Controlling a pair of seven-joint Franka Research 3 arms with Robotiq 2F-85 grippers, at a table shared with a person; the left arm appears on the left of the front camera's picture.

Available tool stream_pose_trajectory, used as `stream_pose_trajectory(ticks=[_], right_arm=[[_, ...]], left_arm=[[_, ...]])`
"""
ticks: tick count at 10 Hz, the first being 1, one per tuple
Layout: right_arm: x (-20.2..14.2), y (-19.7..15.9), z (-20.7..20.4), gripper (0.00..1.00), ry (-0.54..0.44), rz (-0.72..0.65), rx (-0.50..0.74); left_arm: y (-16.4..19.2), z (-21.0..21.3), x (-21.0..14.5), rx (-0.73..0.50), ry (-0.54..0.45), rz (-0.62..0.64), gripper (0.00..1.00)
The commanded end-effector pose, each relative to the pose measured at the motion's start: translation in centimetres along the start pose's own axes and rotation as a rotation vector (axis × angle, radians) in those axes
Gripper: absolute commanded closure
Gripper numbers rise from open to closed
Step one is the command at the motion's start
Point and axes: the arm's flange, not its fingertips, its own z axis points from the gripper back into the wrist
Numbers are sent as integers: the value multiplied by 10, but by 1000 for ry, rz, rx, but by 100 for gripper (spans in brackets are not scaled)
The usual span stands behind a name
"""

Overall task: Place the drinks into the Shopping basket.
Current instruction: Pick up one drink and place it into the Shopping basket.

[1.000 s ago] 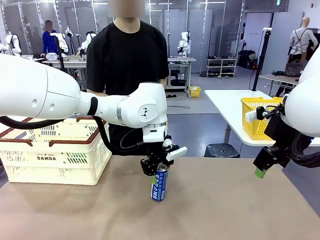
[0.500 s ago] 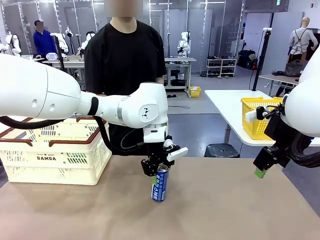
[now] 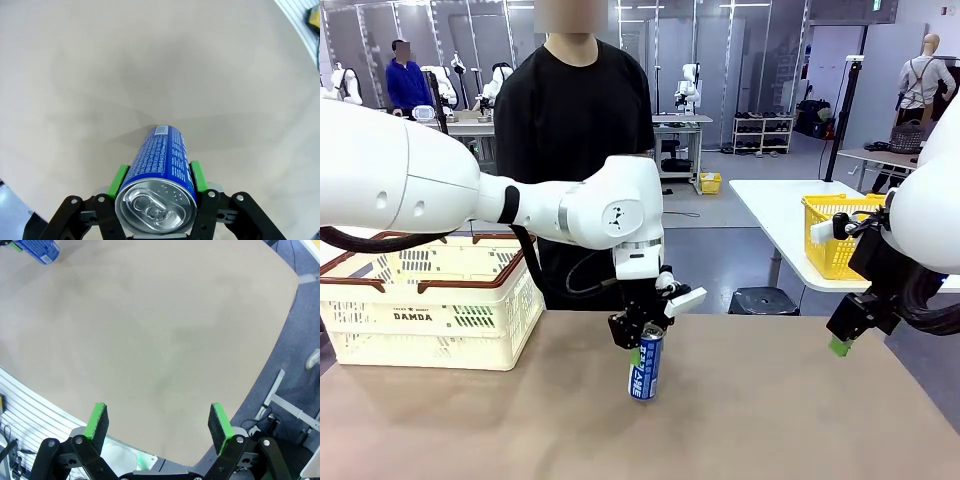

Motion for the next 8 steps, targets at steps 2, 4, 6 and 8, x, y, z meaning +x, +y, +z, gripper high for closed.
stream_pose_trajectory(ticks=[2,4,6,8], right_arm=[[-2,0,-1,0,0,2,8],[-2,0,-1,0,0,2,8],[-2,0,-1,0,0,2,8],[-2,0,-1,0,0,2,8]], left_arm=[[-12,55,13,52,44,13,100],[-17,91,11,98,71,50,100],[-28,126,8,148,95,63,100],[-39,154,8,171,138,79,100]])
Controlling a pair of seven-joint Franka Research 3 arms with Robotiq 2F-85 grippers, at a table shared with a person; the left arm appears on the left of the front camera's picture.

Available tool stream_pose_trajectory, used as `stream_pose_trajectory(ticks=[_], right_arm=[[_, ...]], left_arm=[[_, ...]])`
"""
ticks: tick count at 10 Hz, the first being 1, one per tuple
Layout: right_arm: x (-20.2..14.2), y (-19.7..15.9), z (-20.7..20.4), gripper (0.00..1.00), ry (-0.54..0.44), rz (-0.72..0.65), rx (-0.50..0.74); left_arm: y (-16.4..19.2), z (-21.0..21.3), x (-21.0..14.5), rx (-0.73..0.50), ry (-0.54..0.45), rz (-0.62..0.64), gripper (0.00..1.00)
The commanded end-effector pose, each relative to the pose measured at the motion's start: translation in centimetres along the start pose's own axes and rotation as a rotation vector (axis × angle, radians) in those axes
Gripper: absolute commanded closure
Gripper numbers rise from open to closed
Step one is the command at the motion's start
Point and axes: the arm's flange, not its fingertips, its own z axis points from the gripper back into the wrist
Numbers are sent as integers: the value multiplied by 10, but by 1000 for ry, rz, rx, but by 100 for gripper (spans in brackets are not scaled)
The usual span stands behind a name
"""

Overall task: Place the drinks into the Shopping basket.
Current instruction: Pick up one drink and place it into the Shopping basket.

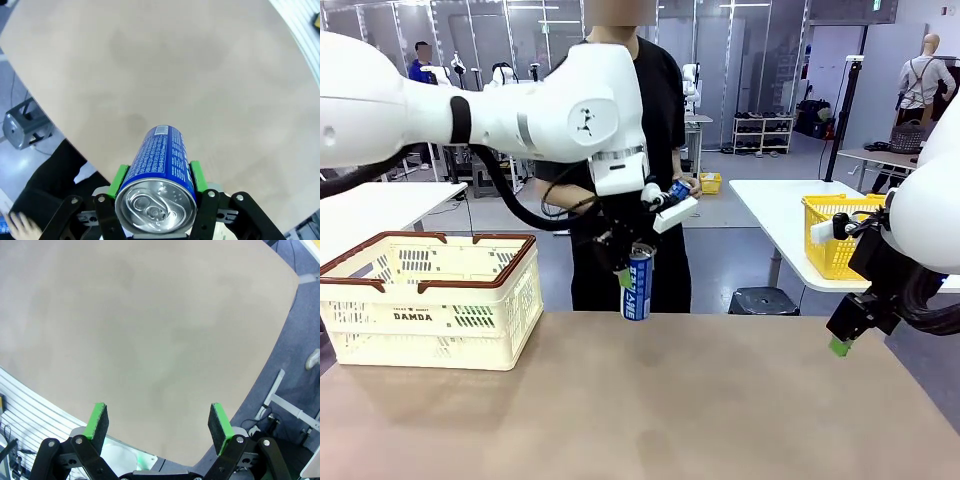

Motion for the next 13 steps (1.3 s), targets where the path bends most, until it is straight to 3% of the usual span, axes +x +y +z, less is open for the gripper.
stream_pose_trajectory(ticks=[1,12,13], right_arm=[[-2,0,-1,0,-1,2,8],[-2,0,-1,0,-1,2,8],[-2,0,-1,0,-1,2,8]], left_arm=[[-10,20,1,-16,56,21,100],[-13,29,-4,-10,41,11,100],[-13,24,-5,-19,41,11,42]])
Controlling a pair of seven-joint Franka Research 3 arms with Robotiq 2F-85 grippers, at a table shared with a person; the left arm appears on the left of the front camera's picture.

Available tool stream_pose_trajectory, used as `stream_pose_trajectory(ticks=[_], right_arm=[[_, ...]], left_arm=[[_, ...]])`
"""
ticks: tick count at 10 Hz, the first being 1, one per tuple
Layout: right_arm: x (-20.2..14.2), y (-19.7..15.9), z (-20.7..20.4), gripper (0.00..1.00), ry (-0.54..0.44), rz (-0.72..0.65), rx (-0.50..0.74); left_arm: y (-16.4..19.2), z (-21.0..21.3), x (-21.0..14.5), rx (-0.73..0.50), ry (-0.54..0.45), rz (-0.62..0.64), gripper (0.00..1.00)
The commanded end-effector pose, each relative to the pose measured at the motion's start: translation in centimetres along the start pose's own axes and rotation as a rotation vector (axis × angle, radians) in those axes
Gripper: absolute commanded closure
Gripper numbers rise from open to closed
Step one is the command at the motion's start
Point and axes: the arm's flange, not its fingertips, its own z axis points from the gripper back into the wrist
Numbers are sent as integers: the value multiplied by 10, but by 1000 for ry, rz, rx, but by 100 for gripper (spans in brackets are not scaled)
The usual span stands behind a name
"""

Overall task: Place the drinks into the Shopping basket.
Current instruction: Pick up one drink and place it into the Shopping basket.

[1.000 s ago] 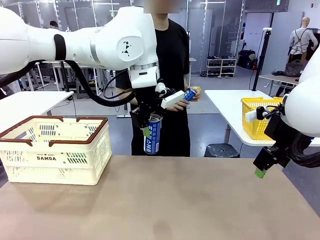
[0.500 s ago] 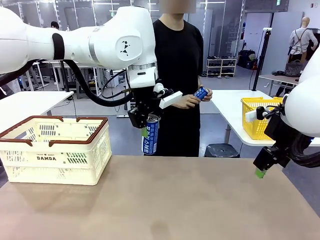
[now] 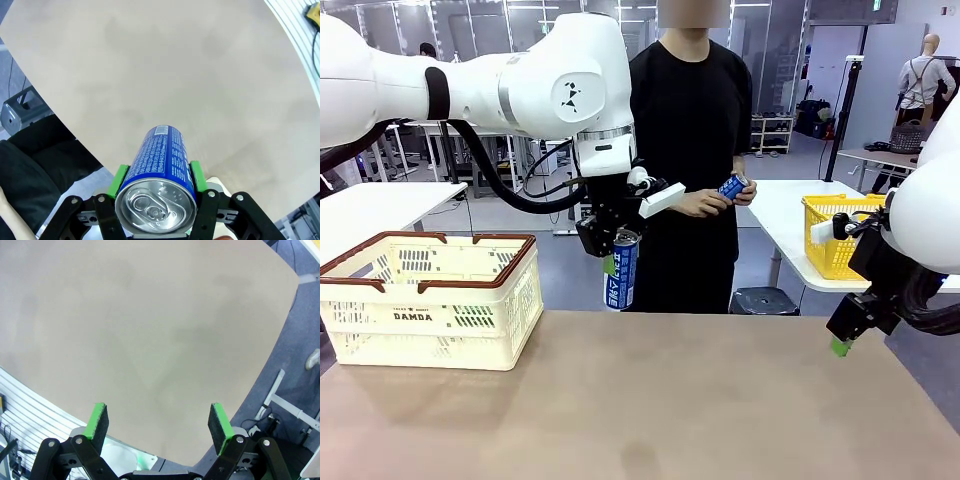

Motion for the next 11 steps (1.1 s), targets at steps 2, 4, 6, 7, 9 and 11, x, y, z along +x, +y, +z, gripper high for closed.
stream_pose_trajectory(ticks=[2,4,6,7,9,11], right_arm=[[-2,0,-1,0,-1,2,8],[-2,0,-1,0,-1,2,8],[-2,0,-1,0,-1,2,8],[-2,0,-1,0,-1,2,8],[-2,0,-1,0,-1,2,8],[-2,0,-1,0,-1,2,8]], left_arm=[[-16,26,-33,70,59,113,42],[-35,49,-68,120,154,234,42],[-61,70,-111,161,172,361,42],[-76,78,-138,180,193,455,42],[-118,88,-202,258,220,668,42],[-159,89,-262,380,145,783,42]])
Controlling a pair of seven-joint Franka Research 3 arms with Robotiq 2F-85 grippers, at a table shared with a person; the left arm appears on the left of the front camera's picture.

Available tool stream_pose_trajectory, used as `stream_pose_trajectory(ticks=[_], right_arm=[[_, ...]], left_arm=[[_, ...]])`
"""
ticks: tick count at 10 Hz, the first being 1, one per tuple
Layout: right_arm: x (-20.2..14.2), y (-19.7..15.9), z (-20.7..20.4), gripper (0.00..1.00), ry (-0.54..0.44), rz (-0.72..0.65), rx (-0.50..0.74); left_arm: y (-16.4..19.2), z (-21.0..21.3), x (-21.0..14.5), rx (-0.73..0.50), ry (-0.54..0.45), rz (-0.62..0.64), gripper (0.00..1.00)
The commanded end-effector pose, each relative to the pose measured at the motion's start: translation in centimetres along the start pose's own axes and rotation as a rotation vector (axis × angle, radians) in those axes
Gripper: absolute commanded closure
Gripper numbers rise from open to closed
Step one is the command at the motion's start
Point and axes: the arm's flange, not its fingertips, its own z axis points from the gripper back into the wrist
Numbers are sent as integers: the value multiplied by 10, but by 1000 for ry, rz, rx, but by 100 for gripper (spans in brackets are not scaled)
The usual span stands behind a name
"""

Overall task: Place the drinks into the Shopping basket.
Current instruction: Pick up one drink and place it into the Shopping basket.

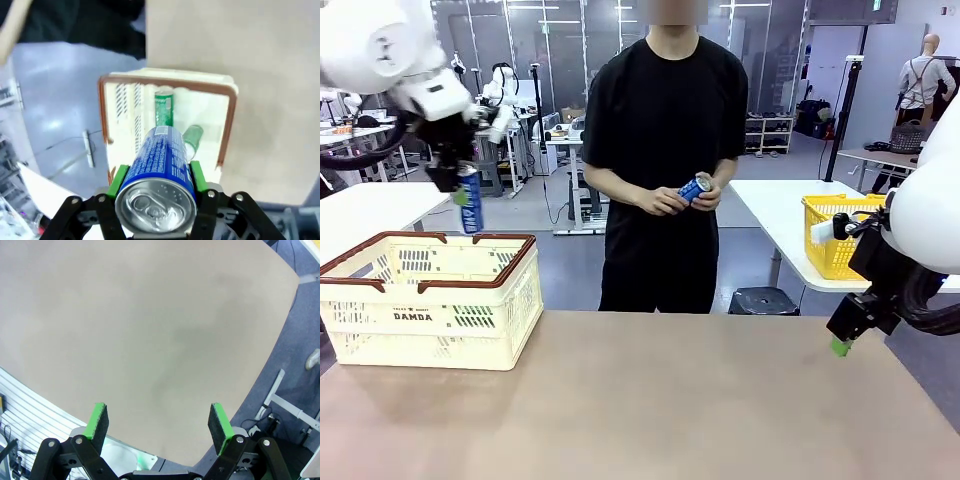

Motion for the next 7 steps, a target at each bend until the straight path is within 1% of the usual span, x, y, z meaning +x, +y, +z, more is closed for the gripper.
stream_pose_trajectory(ticks=[1,2,4,5,6,7], right_arm=[[-2,0,-1,0,-1,3,8],[-2,0,-1,0,-1,3,8],[-2,0,-1,0,-1,3,8],[-2,0,-1,0,-1,3,8],[-2,0,-1,0,-1,3,8],[-2,0,-1,0,-1,3,8]], left_arm=[[-11,-12,-51,108,-123,107,42],[-8,-17,-85,133,-109,172,42],[-7,-30,-130,131,-124,239,42],[-8,-34,-150,103,-72,284,42],[-7,-35,-166,86,-56,314,42],[-6,-35,-177,94,-63,336,42]])
